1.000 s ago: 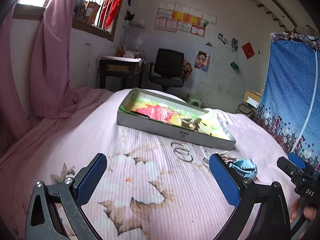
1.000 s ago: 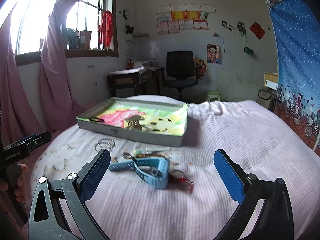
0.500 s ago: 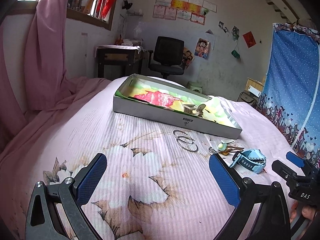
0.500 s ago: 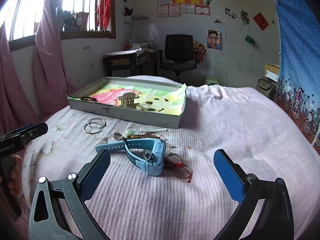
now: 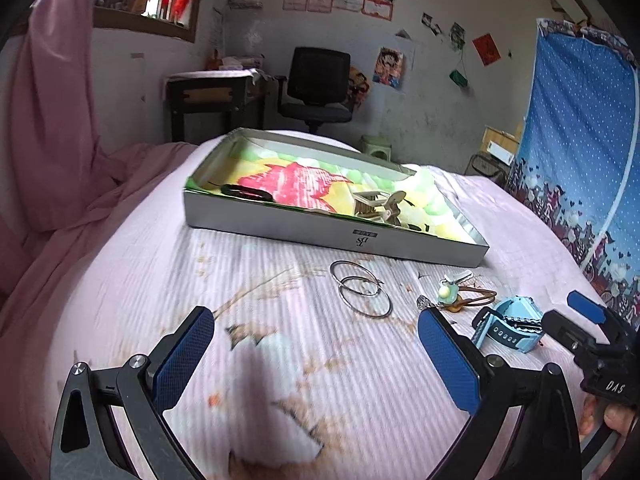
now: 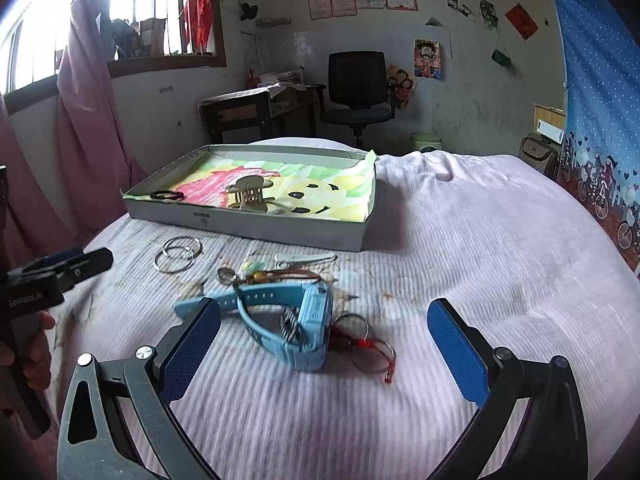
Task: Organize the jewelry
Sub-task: 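Move the left tool toward the silver hoop rings while the right tool approaches the blue watch, then grasp the silver hoop rings with the left tool while the right tool grasps the blue watch strap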
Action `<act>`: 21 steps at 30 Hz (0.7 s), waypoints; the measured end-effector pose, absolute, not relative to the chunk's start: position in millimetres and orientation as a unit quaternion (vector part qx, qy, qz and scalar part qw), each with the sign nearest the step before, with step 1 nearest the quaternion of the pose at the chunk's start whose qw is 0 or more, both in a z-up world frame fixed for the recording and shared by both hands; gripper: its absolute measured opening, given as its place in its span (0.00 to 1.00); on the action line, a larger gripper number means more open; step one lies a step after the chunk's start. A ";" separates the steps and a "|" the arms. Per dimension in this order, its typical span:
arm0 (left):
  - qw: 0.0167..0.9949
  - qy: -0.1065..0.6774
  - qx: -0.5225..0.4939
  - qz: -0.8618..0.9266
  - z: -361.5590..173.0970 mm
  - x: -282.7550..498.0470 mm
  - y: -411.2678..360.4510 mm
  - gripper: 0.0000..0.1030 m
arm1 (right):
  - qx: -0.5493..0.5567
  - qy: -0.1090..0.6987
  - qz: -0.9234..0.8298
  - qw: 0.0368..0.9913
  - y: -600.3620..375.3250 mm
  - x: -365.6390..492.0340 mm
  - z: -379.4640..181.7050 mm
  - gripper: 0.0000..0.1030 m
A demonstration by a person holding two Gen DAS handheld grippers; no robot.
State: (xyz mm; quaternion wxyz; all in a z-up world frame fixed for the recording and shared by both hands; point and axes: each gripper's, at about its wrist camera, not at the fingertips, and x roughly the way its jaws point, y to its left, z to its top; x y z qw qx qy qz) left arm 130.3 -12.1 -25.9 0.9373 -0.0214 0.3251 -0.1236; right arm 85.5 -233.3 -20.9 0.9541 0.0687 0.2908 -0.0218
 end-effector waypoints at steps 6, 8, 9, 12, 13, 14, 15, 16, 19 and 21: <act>0.927 0.348 -0.022 -0.140 -33.7 152.4 -23.1 0.87 | 0.097 0.298 -0.022 0.949 -242.8 103.2 -18.8 0.96; 0.923 0.354 -0.023 -0.146 -37.0 158.8 -27.5 0.83 | 0.101 0.305 -0.021 0.947 -244.8 108.1 -20.0 0.82; 0.921 0.358 -0.023 -0.150 -38.4 161.4 -30.3 0.79 | 0.101 0.309 -0.022 0.946 -245.4 109.5 -20.8 0.78; 0.916 0.368 -0.025 -0.157 -42.9 169.9 -35.4 0.72 | 0.109 0.323 -0.021 0.940 -248.6 115.1 -25.2 0.66; 0.915 0.370 -0.026 -0.159 -44.1 172.4 -37.0 0.71 | 0.114 0.328 -0.020 0.938 -249.8 116.6 -26.9 0.62; 0.914 0.371 -0.027 -0.160 -44.9 174.4 -38.1 0.70 | 0.118 0.333 -0.018 0.935 -250.5 118.1 -28.3 0.57; 0.914 0.370 -0.030 -0.163 -45.5 176.3 -39.1 0.68 | 0.120 0.336 -0.018 0.934 -251.7 119.5 -29.4 0.55; 0.913 0.371 -0.033 -0.165 -46.1 178.1 -40.1 0.68 | 0.122 0.339 -0.016 0.933 -251.7 120.8 -30.4 0.52; 0.912 0.372 -0.039 -0.169 -47.8 181.0 -41.4 0.63 | 0.114 0.347 -0.015 0.931 -249.4 123.1 -32.8 0.46; 0.911 0.373 -0.040 -0.170 -49.6 181.7 -41.8 0.58 | 0.112 0.350 -0.012 0.930 -247.6 124.4 -34.1 0.45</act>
